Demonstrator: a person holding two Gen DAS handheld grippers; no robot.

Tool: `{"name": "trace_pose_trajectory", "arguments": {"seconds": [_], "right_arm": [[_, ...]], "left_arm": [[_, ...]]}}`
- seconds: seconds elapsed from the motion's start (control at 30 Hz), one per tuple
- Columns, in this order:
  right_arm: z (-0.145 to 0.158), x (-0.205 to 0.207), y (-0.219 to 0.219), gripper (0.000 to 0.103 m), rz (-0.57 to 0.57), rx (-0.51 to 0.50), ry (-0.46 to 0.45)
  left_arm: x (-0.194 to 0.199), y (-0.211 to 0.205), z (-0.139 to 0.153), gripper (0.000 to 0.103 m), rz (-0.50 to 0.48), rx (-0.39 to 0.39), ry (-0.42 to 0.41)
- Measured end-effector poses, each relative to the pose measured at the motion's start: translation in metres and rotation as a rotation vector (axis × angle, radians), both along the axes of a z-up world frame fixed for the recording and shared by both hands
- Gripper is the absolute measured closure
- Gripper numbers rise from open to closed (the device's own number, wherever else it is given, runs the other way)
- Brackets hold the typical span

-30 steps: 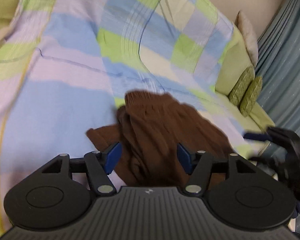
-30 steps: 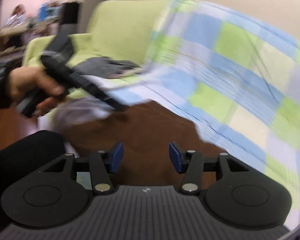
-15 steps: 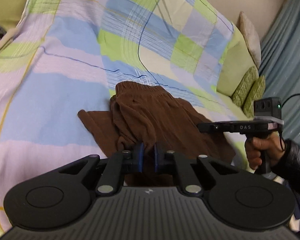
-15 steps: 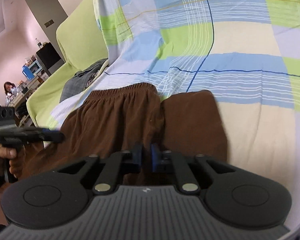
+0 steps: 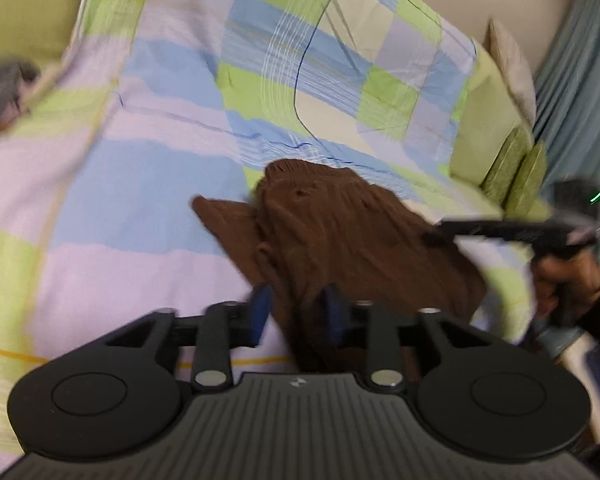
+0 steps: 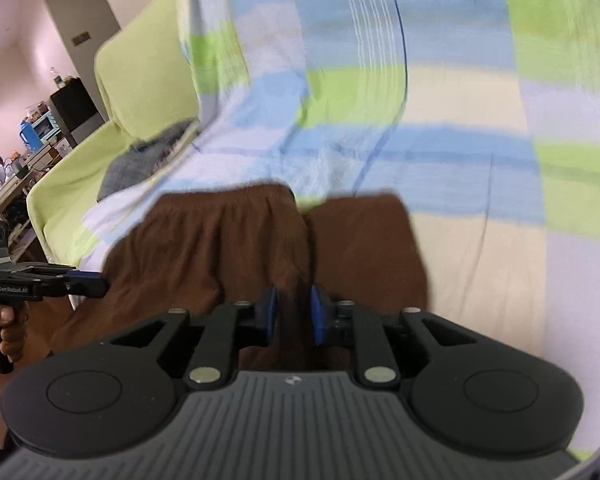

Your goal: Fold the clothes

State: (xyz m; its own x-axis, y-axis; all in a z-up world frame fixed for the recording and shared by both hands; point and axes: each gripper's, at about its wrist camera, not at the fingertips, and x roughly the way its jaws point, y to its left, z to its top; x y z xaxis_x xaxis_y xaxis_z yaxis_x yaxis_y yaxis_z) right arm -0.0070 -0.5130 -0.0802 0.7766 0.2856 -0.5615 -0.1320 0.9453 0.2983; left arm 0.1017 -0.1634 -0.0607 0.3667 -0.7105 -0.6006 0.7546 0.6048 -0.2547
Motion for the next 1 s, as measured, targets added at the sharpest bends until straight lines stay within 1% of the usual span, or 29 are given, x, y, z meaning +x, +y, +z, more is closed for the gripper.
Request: {"name": "trace_pose_trajectory", "arguments": {"seconds": [0.03, 0.07, 0.1, 0.13, 0.2, 0.23, 0.3, 0.33, 0.37, 0.4, 0.43, 0.5, 0.53, 0.57, 0.6, 0.63, 0.67, 0.7, 0.73, 0.77, 0.8, 0.87, 0.93, 0.97, 1.0], "right_arm": [[0.004, -0.011, 0.006, 0.077, 0.001, -0.031, -0.018], [0.009, -0.021, 0.012, 0.076, 0.002, -0.062, -0.035], [0.01, -0.031, 0.019, 0.074, 0.009, -0.089, -0.046], [0.01, -0.039, 0.025, 0.074, 0.015, -0.112, -0.054], [0.006, -0.057, 0.045, 0.071, 0.045, -0.196, -0.065], [0.003, -0.064, 0.055, 0.069, 0.062, -0.235, -0.069], [-0.005, -0.072, 0.07, 0.064, 0.089, -0.302, -0.064], [-0.007, -0.074, 0.076, 0.063, 0.101, -0.326, -0.059], [-0.013, -0.078, 0.087, 0.062, 0.127, -0.388, -0.064], [-0.014, -0.08, 0.093, 0.062, 0.149, -0.427, -0.071], [-0.015, -0.082, 0.098, 0.062, 0.171, -0.466, -0.079], [-0.017, -0.085, 0.107, 0.057, 0.208, -0.528, -0.091], [-0.018, -0.086, 0.11, 0.057, 0.222, -0.551, -0.095], [-0.02, -0.089, 0.116, 0.056, 0.258, -0.604, -0.11], [-0.021, -0.09, 0.12, 0.056, 0.273, -0.637, -0.122], [-0.021, -0.091, 0.123, 0.056, 0.288, -0.668, -0.133], [-0.021, -0.092, 0.128, 0.055, 0.302, -0.698, -0.149], [-0.021, -0.092, 0.132, 0.054, 0.316, -0.728, -0.165], [-0.024, -0.091, 0.14, 0.054, 0.342, -0.768, -0.187], [-0.026, -0.091, 0.147, 0.054, 0.369, -0.81, -0.211], [-0.029, -0.09, 0.153, 0.054, 0.395, -0.853, -0.235], [-0.037, -0.086, 0.166, 0.055, 0.434, -0.935, -0.272], [-0.045, -0.082, 0.172, 0.06, 0.457, -1.013, -0.298], [-0.048, -0.081, 0.171, 0.067, 0.462, -1.044, -0.3], [-0.05, -0.08, 0.17, 0.083, 0.467, -1.076, -0.301]], "left_arm": [[-0.007, -0.001, 0.003, 0.063, -0.021, 0.029, -0.049], [-0.022, -0.005, 0.008, 0.062, -0.062, 0.085, -0.142], [-0.037, -0.01, 0.011, 0.059, -0.116, 0.139, -0.23], [-0.052, -0.016, 0.013, 0.057, -0.18, 0.184, -0.304], [-0.068, -0.024, 0.013, 0.054, -0.244, 0.226, -0.376], [-0.083, -0.032, 0.011, 0.054, -0.304, 0.258, -0.431], [-0.111, -0.049, 0.003, 0.048, -0.421, 0.334, -0.543], [-0.116, -0.054, -0.001, 0.048, -0.443, 0.36, -0.571], [-0.126, -0.061, -0.01, 0.048, -0.481, 0.414, -0.625], [-0.137, -0.069, -0.02, 0.047, -0.522, 0.473, -0.686], [-0.142, -0.073, -0.025, 0.047, -0.536, 0.506, -0.719], [-0.15, -0.081, -0.045, 0.047, -0.548, 0.629, -0.837], [-0.151, -0.082, -0.051, 0.047, -0.547, 0.658, -0.871], [-0.151, -0.083, -0.054, 0.05, -0.543, 0.682, -0.896], [-0.15, -0.084, -0.057, 0.06, -0.538, 0.707, -0.92], [-0.147, -0.084, -0.053, 0.069, -0.517, 0.693, -0.9], [-0.141, -0.084, -0.044, 0.072, -0.491, 0.655, -0.851], [-0.132, -0.082, -0.033, 0.076, -0.465, 0.605, -0.783], [-0.126, -0.08, -0.028, 0.078, -0.449, 0.577, -0.744], [-0.114, -0.076, -0.015, 0.079, -0.412, 0.508, -0.654], [-0.105, -0.073, -0.007, 0.08, -0.389, 0.462, -0.591], [-0.096, -0.068, 0.001, 0.081, -0.376, 0.428, -0.549], [-0.093, -0.064, 0.004, 0.082, -0.38, 0.43, -0.545], [-0.093, -0.062, 0.004, 0.082, -0.382, 0.436, -0.545], [-0.093, -0.062, 0.003, 0.082, -0.388, 0.444, -0.549]]}}
